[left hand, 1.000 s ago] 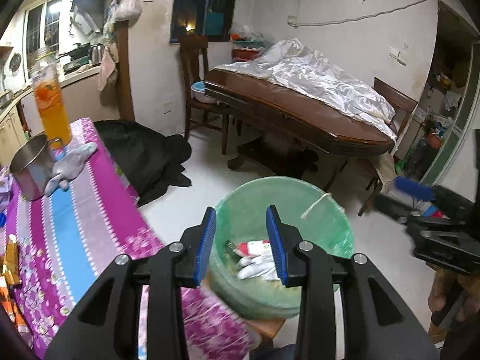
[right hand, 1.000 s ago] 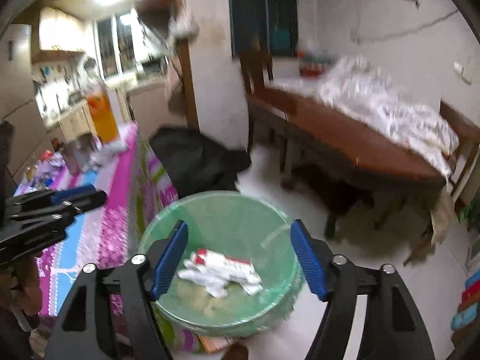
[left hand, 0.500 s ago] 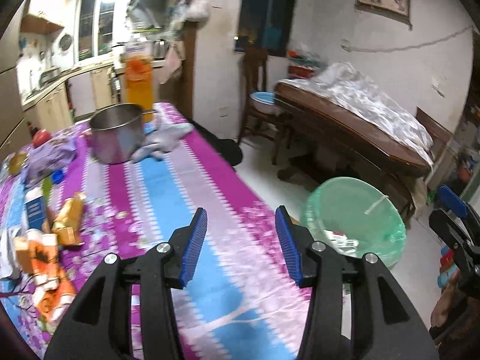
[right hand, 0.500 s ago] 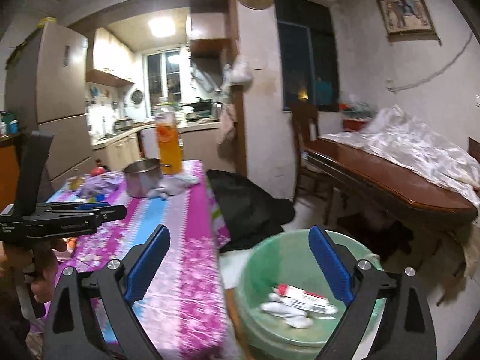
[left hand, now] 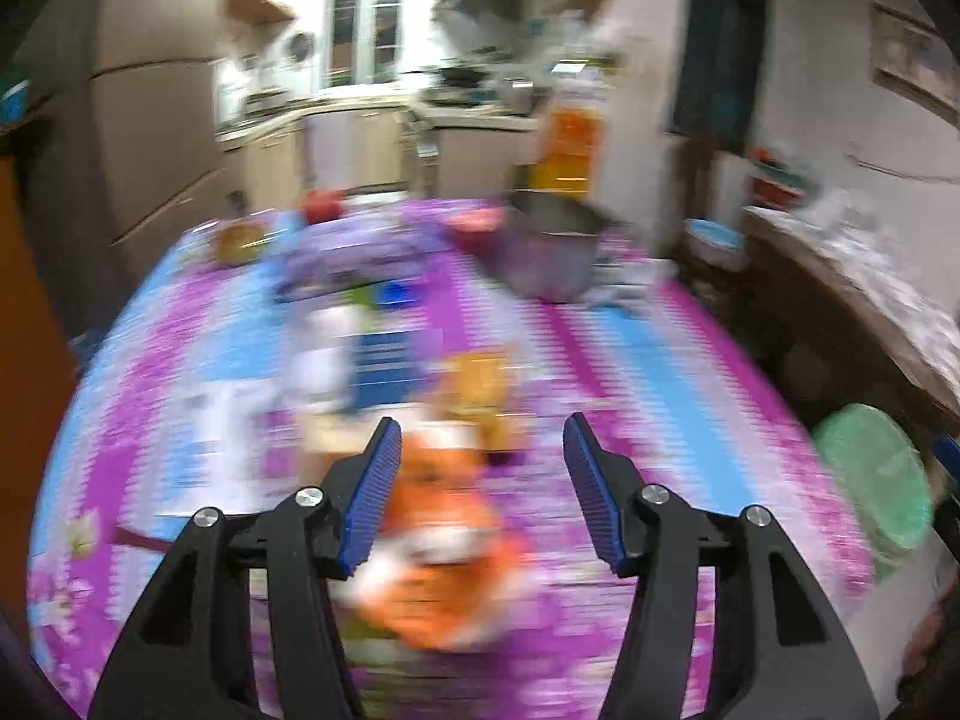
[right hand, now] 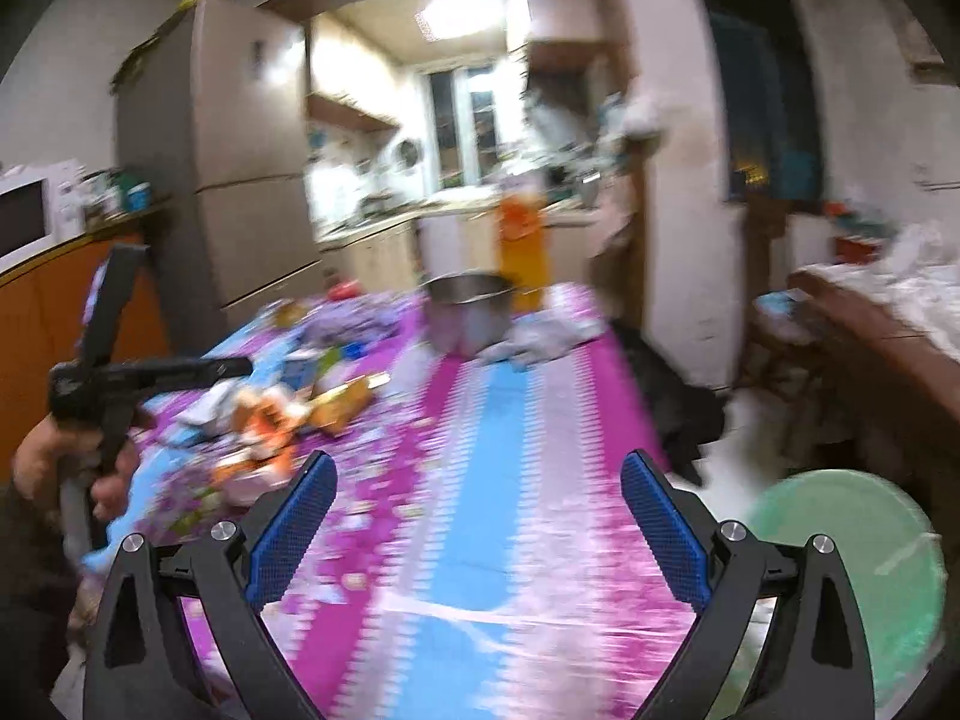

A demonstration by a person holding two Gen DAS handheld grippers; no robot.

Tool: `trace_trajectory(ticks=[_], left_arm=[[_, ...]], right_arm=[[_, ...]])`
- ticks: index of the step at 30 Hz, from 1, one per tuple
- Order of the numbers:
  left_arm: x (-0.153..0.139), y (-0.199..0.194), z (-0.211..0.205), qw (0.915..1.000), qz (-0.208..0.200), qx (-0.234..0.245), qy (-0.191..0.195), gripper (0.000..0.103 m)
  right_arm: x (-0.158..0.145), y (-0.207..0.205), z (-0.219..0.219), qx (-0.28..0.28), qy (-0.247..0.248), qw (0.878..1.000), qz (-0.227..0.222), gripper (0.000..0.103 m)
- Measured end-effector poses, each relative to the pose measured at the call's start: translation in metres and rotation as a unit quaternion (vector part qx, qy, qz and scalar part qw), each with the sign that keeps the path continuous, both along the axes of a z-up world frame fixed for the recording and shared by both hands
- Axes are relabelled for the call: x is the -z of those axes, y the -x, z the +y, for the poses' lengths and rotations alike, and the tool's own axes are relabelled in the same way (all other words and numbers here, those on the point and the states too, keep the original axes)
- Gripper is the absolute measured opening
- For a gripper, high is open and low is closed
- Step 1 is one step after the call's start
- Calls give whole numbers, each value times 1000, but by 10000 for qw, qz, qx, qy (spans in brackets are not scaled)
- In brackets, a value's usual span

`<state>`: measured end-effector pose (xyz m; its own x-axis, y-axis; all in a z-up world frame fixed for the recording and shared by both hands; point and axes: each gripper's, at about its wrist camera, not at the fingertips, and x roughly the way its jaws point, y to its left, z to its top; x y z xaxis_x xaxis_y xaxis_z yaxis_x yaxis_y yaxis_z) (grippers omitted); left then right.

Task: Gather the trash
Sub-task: 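Move both tools back to the table toward the white bag and orange wrapper, then close left gripper on white printed bag while right gripper grasps orange-white paper cup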

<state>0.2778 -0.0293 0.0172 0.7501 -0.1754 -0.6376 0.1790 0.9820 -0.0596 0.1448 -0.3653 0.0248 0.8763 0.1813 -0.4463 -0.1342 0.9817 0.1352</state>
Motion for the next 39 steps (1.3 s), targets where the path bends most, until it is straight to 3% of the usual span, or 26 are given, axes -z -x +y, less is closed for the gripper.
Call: trace_trajectory(ticks=[4,8,14,19,22,24,27,29,30,37,39], left_arm=[[9,-22,77,9963,242,-819,9,59],[22,-43,118,9919,552,-1142,103,65],[47,-66,118,9909,929,-977,-44,71],[65,-74,125,9875,985,-1189,-300,71],[76,-75,131,9861,1095,-1222,-270,69],[78,-73,132,9871,1094,-1153,-176,55],[78,-71,131,9875,1048,-1163,-182,53],[79,-69,130,9881,997,-1147,-224,52],[79,-68,129,9885,964,-1138,-251,51],[80,-68,127,9896,902,-1092,-247,47],[81,-68,125,9904,921,-1015,-175,40]], right_arm=[[20,-39,49,-745,-250,9957,482,95],[38,-66,94,-1222,-429,9880,838,95],[51,-99,127,-1548,-736,9783,1160,95],[59,-139,155,-1758,-1052,9671,1508,95],[57,-158,178,-1823,-952,9659,1573,95],[54,-167,195,-1878,-805,9665,1554,95],[53,-186,225,-1774,-373,9709,1563,84],[57,-196,233,-1628,-198,9723,1667,68],[60,-200,235,-1586,-141,9721,1720,66],[82,-218,251,-1308,294,9731,1876,64],[84,-220,255,-1270,424,9729,1885,59]])
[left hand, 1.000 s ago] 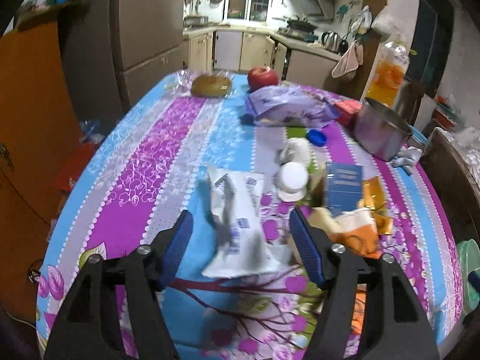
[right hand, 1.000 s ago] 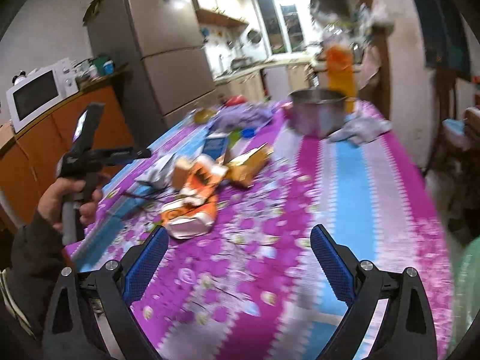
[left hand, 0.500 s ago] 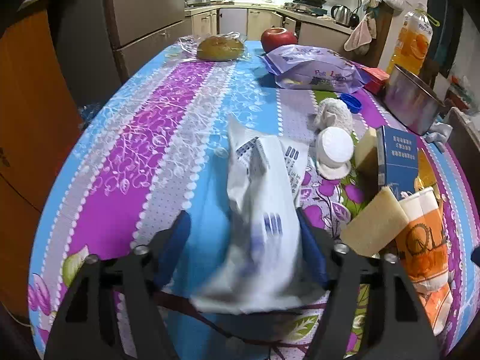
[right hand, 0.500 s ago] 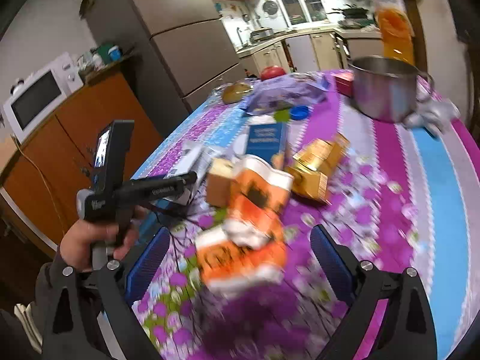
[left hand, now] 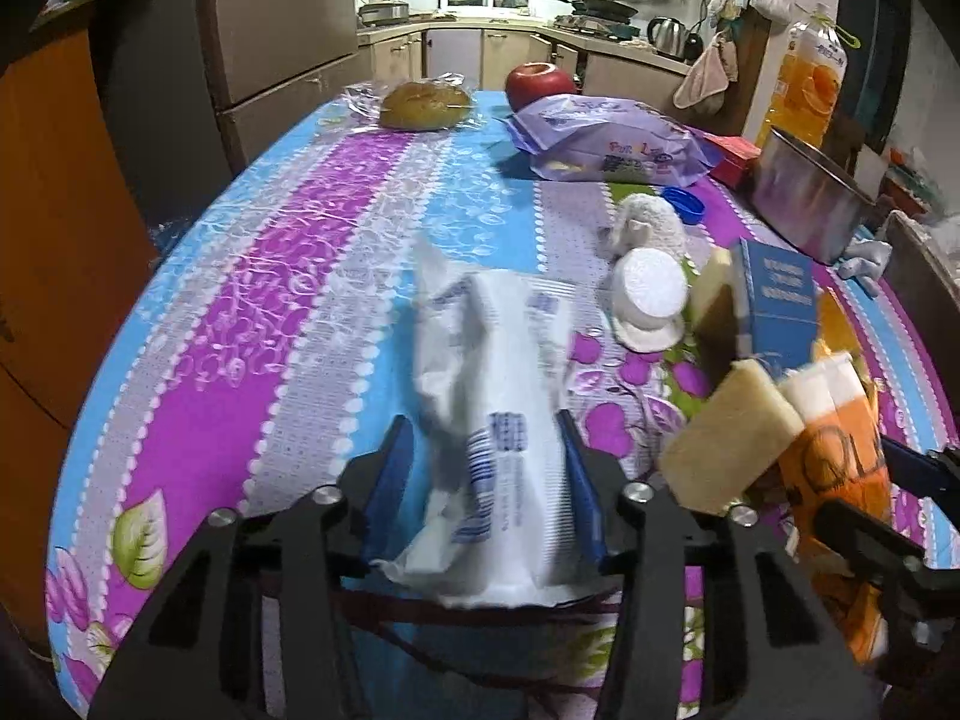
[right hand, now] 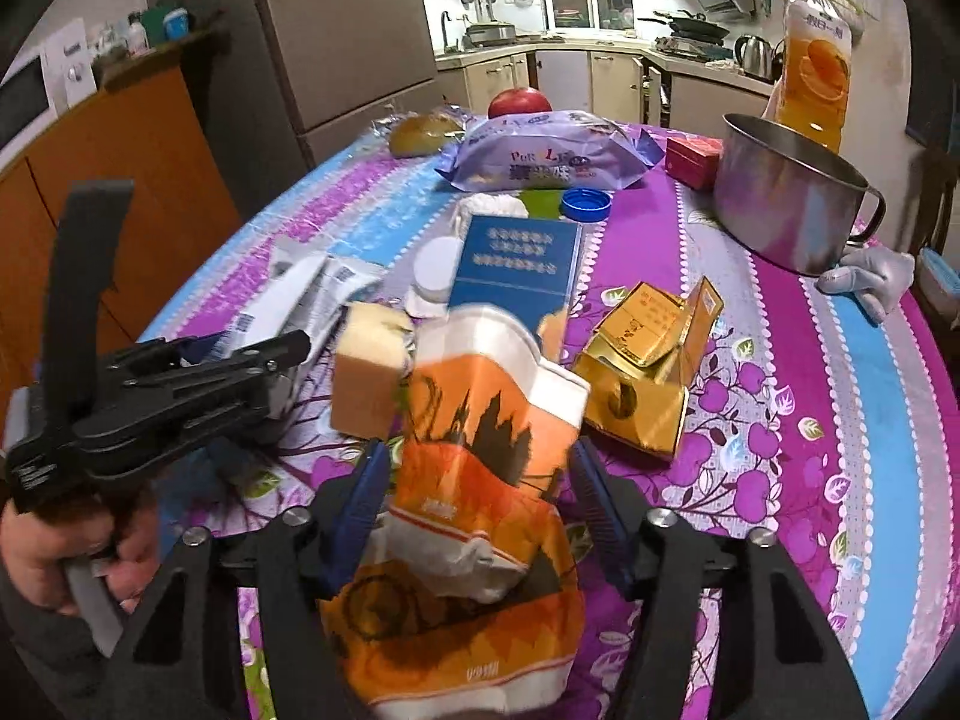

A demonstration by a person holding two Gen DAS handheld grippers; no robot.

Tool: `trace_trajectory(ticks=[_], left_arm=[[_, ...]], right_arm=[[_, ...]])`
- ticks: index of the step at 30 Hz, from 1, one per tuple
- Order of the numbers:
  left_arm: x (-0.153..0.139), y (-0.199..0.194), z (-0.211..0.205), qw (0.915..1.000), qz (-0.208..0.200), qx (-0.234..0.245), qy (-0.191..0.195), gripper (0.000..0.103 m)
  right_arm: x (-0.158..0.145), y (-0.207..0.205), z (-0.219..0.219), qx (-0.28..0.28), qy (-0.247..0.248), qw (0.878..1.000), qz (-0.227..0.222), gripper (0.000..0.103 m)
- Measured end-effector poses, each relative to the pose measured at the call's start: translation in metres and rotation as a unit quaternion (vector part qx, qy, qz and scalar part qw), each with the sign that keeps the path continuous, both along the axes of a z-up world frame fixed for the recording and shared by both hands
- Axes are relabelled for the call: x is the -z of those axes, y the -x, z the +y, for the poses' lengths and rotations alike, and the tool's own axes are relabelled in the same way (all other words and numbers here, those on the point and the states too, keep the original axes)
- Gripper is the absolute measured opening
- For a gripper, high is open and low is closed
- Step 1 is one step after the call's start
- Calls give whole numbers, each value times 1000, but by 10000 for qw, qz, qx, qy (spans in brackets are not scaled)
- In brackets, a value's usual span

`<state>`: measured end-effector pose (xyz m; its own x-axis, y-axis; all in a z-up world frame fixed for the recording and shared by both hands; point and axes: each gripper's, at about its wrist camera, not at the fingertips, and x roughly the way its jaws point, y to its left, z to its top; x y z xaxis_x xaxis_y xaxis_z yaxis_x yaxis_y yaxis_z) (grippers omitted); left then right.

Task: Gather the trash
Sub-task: 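Close left gripper on white printed bag while right gripper grasps orange-white paper cup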

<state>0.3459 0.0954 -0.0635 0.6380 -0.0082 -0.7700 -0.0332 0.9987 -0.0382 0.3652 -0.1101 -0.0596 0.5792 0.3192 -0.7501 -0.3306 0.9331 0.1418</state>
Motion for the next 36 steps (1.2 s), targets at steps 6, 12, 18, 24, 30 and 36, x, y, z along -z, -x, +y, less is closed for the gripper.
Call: trace_trajectory(ticks=[6,12,18,24,30,36], left_arm=[[-1,5,-6,9998,-118,-17,-146,39],[-17,25,-5,9989,-462,-67,-62,39],[-42,61,-14,9951,-987,-88,11,39],[-76,101,-38,9869,-1615,-34,8,39],[-99,132,-66,9799,-1987,175,-1,39],[-110,145,-85,9763,-2147,276,33,39]], right_arm=[[-5,8,-3,120,86,9993,-337,30],[-18,26,-20,257,-207,9972,-669,30],[-42,54,-31,427,-271,9910,-1237,30],[-73,85,-42,614,-167,9814,-1811,30],[-91,111,-57,824,-210,9741,-2095,31],[-105,135,-70,996,-163,9688,-2264,31]])
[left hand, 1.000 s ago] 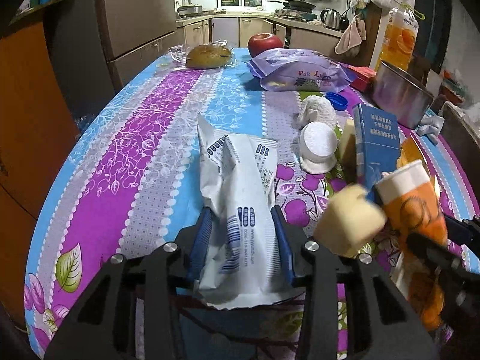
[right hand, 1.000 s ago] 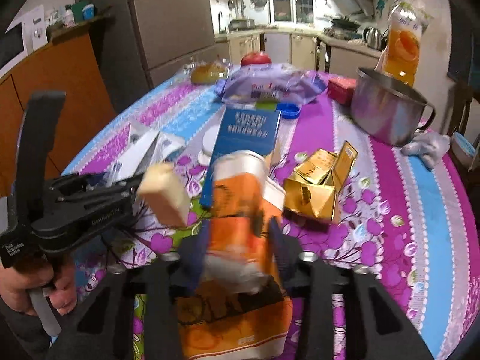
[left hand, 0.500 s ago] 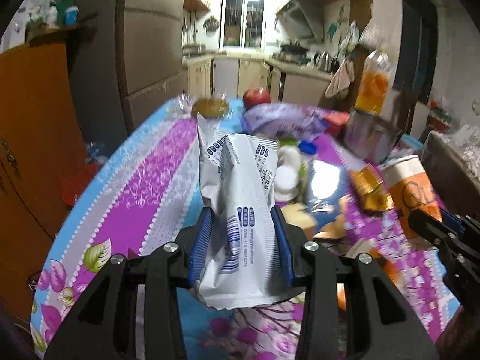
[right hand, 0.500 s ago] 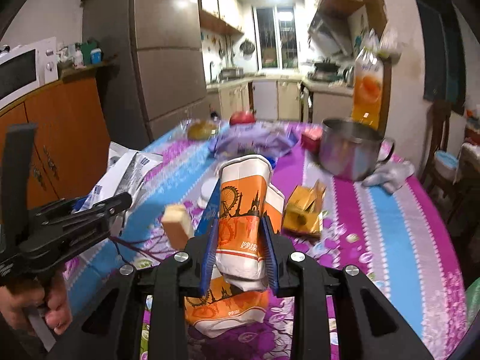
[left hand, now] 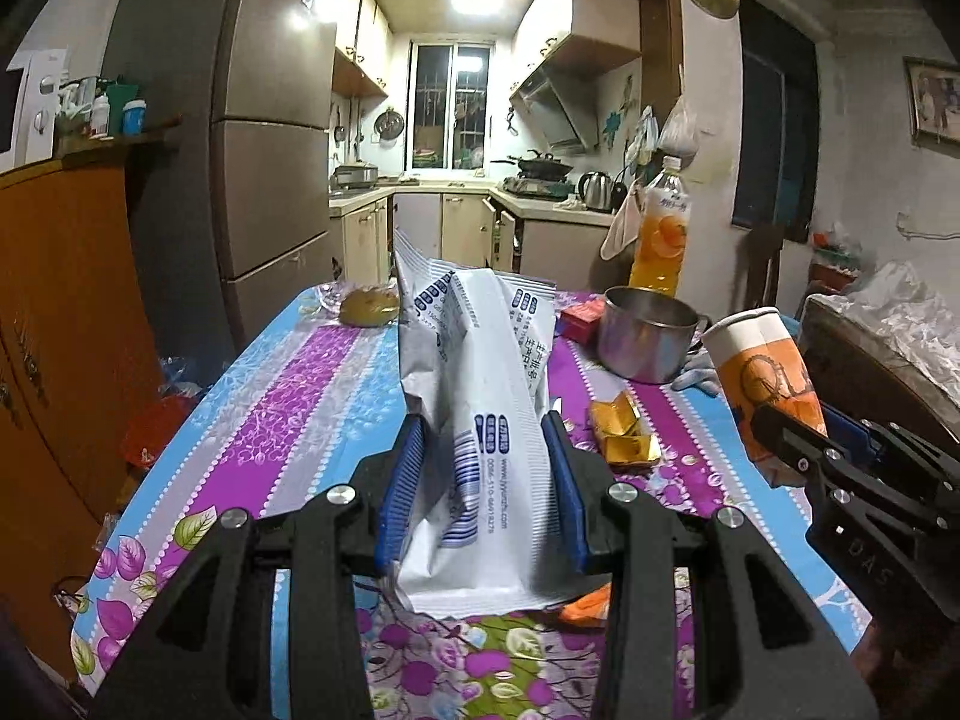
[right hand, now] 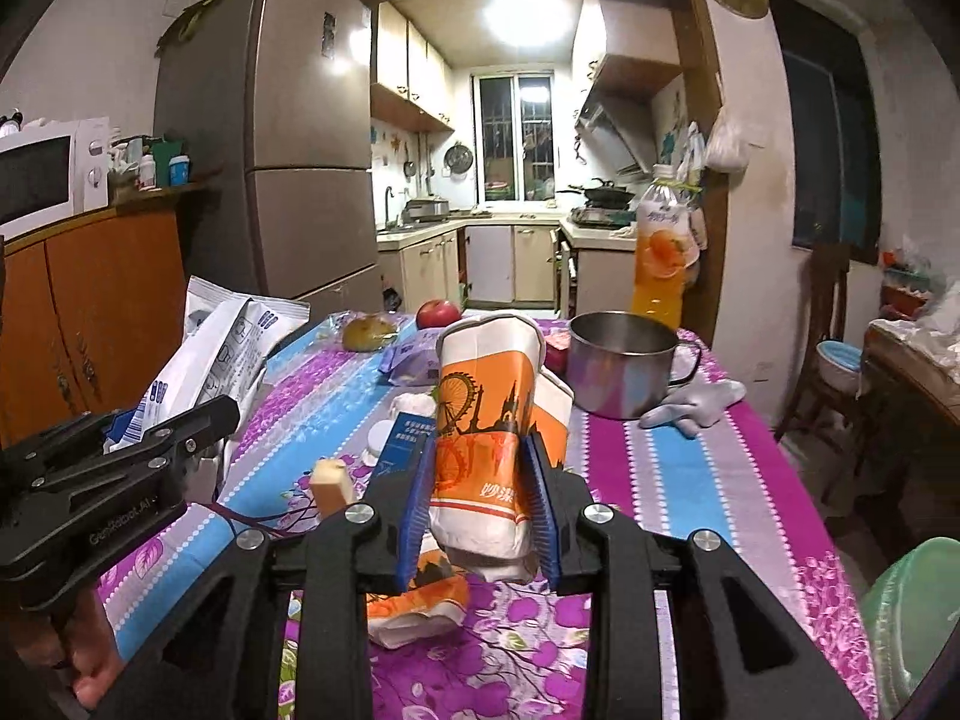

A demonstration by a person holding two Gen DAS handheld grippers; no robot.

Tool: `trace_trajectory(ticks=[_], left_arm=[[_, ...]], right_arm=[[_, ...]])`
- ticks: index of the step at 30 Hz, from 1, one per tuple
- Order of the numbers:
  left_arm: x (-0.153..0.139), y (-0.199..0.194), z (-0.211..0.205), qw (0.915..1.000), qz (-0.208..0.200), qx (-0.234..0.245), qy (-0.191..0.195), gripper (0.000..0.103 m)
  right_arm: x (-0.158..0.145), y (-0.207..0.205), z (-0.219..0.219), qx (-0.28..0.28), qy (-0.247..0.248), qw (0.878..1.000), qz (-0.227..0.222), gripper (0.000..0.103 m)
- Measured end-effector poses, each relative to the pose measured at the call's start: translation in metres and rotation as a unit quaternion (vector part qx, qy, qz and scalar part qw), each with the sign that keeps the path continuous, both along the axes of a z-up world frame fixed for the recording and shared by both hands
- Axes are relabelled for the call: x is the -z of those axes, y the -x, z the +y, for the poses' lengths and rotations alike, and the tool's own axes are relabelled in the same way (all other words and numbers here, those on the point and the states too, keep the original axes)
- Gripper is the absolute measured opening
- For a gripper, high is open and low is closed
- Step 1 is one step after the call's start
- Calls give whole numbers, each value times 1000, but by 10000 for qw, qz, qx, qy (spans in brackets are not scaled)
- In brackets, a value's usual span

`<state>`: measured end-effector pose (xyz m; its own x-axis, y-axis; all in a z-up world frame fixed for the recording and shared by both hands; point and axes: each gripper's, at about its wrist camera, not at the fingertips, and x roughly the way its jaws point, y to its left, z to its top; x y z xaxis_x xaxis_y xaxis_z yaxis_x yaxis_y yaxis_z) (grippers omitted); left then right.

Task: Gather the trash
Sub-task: 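Close left gripper on white printed bag while right gripper grasps orange-white paper cup, then carry white bag and paper cup in both grippers over the green basin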

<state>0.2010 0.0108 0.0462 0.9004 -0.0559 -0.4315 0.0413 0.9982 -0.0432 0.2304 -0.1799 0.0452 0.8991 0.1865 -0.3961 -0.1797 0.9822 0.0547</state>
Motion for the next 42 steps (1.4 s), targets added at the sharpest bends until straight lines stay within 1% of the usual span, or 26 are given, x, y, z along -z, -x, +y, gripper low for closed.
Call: trace_trajectory(ticks=[8,16,32,42], left_arm=[[-3,6,-20,9999,-22,154,-29,39],[-4,9,-30,9997,-49,240,-63,39],[-4,9,-47,9988,-79,482,-71,39],[-7,9,-79,9970,-83,764,-91,39]], right_arm=[[-10,24,-15,159,-26,9998,-92,31],[-18,43,-28,306,-3,9994,-182,31],[-24,60,-56,561,-19,9983,-137,31],[-23,70,-86,853,-44,9963,-122,31]])
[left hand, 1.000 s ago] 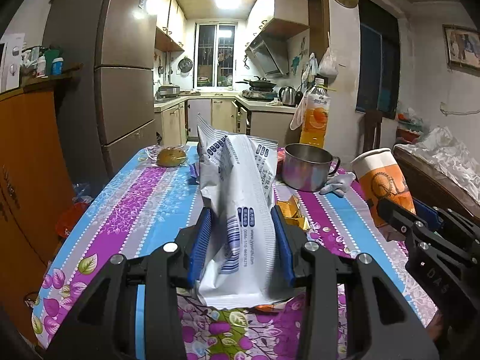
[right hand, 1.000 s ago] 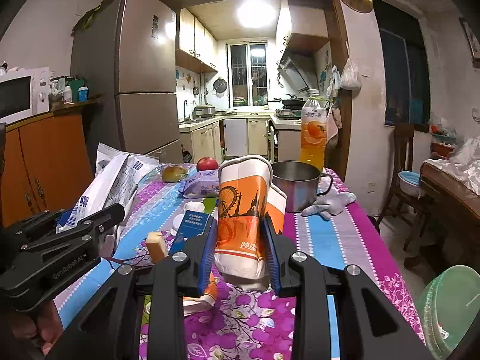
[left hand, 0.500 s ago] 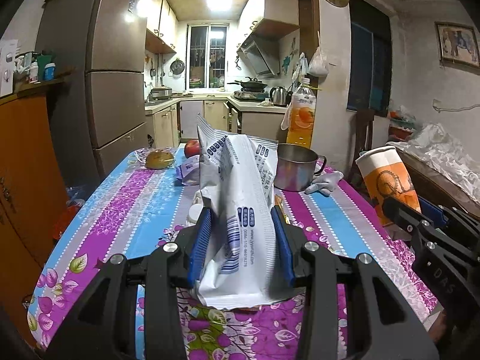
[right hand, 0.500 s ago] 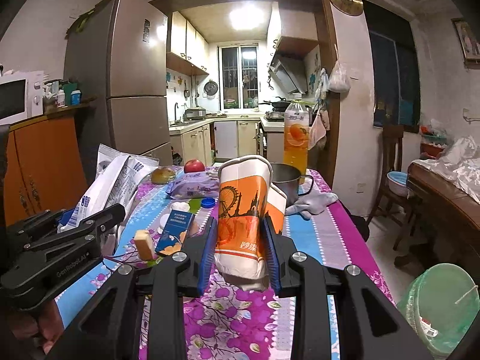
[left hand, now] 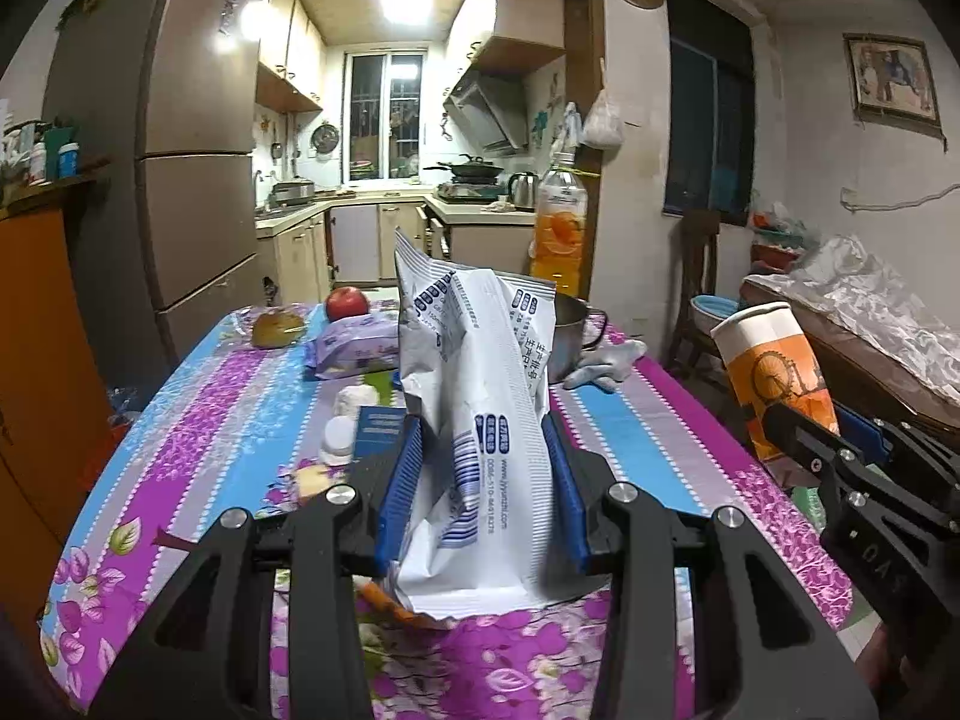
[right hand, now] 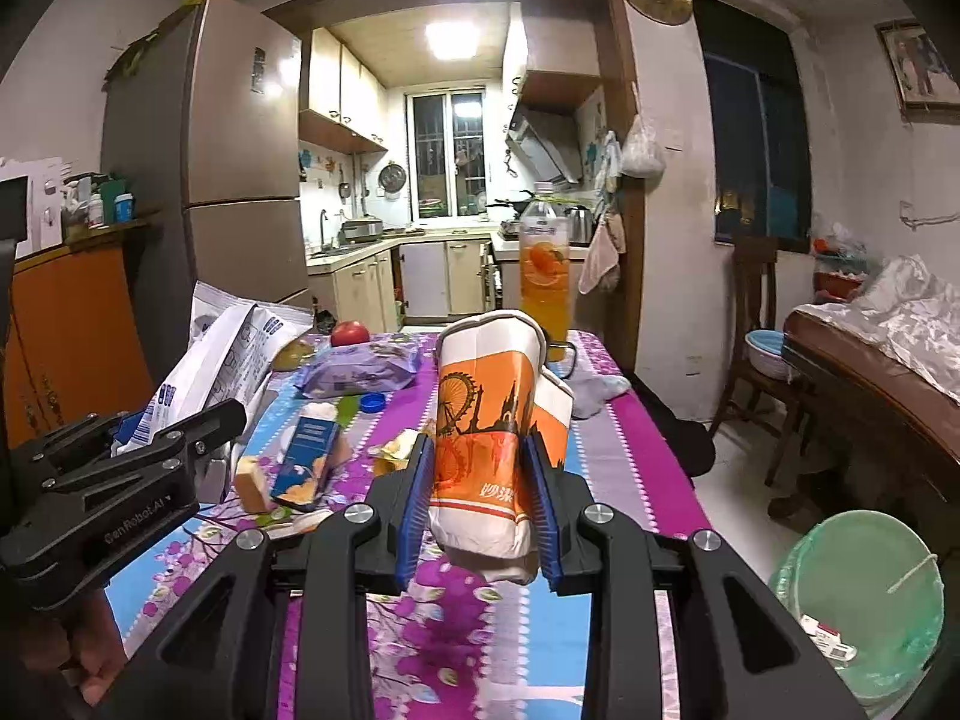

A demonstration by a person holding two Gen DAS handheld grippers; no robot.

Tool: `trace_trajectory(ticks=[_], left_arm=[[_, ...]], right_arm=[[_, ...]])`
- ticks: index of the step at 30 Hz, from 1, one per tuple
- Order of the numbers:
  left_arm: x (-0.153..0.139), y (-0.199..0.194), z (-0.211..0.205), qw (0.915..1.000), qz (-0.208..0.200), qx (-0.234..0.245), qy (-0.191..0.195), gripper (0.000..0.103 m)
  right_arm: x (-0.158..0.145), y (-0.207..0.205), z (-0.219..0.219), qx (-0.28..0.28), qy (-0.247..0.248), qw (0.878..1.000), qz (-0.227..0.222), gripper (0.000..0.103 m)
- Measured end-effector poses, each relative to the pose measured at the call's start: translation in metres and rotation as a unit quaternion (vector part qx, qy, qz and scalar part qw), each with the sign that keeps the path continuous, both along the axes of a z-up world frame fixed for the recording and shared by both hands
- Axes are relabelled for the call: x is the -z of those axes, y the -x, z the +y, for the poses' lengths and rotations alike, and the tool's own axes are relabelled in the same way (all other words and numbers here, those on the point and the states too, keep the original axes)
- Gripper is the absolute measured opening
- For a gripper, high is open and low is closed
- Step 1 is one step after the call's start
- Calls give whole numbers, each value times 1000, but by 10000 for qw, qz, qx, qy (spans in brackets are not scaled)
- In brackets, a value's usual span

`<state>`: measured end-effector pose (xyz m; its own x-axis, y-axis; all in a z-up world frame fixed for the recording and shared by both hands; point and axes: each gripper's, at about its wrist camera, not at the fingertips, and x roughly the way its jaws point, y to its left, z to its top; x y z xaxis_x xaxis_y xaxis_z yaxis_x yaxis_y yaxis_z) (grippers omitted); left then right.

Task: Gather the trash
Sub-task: 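Carry white bag and paper cup in both grippers over the green basin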

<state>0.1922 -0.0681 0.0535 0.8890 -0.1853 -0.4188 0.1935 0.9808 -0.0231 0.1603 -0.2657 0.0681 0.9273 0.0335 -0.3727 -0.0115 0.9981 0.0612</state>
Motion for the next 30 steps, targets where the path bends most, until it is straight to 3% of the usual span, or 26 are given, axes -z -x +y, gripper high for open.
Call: trace_trajectory(ticks=[20,30], left_arm=[[0,5,-126,9943,11,1052,-150,39],[4,11,-215,9785,354,2021,-205,39]], right_arm=[[-5,46,-137,1066,101,9942,0,32],[0,73,-240,1776,-7,9830,474,33]])
